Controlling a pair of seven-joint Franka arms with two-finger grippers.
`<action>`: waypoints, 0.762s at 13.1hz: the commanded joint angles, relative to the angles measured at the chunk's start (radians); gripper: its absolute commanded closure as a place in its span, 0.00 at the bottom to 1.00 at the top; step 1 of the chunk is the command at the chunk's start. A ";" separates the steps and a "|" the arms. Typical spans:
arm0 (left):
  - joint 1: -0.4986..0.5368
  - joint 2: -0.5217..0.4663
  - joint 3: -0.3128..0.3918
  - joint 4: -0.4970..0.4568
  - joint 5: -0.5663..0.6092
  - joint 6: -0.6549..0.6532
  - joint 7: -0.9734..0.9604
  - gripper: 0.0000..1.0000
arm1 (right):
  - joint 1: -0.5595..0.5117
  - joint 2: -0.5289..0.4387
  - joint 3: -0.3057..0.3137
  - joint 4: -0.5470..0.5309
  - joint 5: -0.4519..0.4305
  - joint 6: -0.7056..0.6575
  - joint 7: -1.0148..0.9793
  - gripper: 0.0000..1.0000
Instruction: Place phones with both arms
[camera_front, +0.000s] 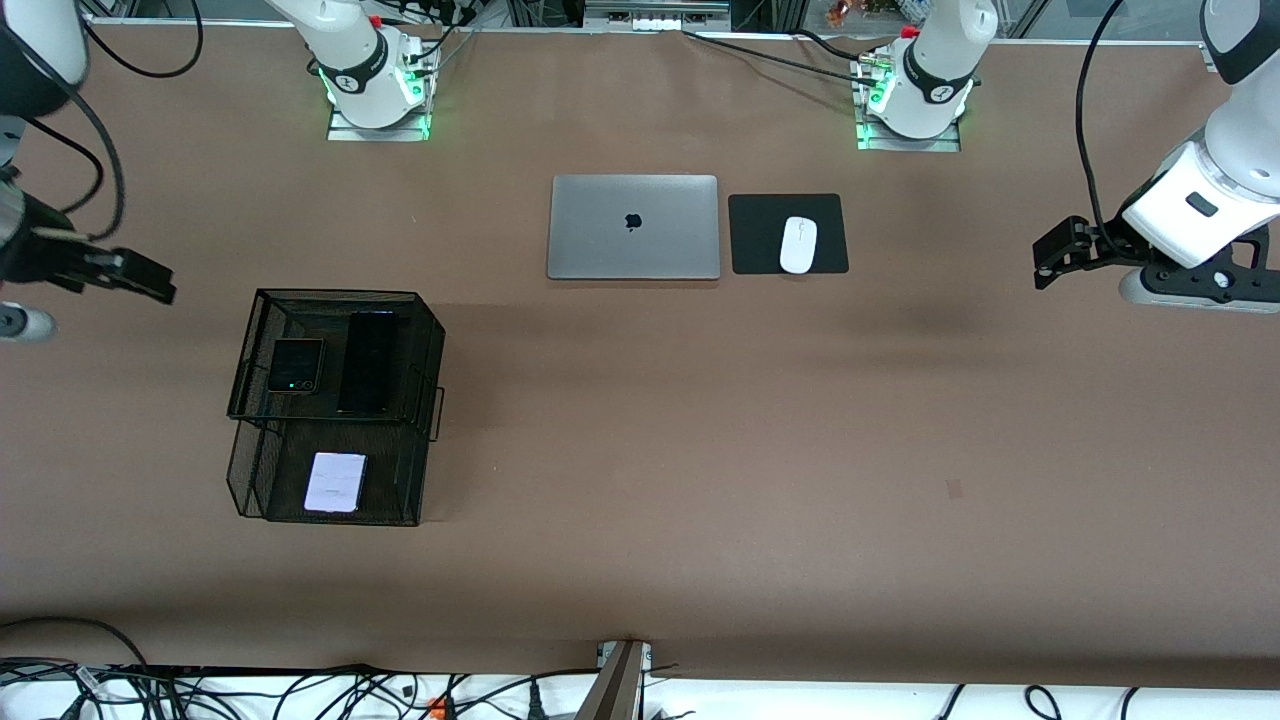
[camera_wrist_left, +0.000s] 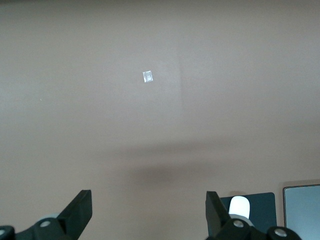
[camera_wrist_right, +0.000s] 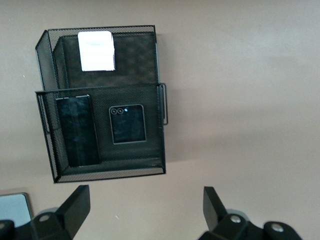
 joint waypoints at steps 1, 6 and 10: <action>0.000 0.009 0.001 0.025 -0.013 -0.020 0.021 0.00 | 0.017 -0.047 -0.028 -0.035 0.014 -0.022 -0.078 0.00; 0.000 0.009 0.001 0.023 -0.013 -0.023 0.022 0.00 | 0.016 -0.042 -0.048 -0.044 0.014 -0.027 -0.108 0.00; 0.002 0.009 0.001 0.023 -0.013 -0.024 0.022 0.00 | -0.062 -0.036 0.044 -0.038 0.016 -0.022 -0.093 0.00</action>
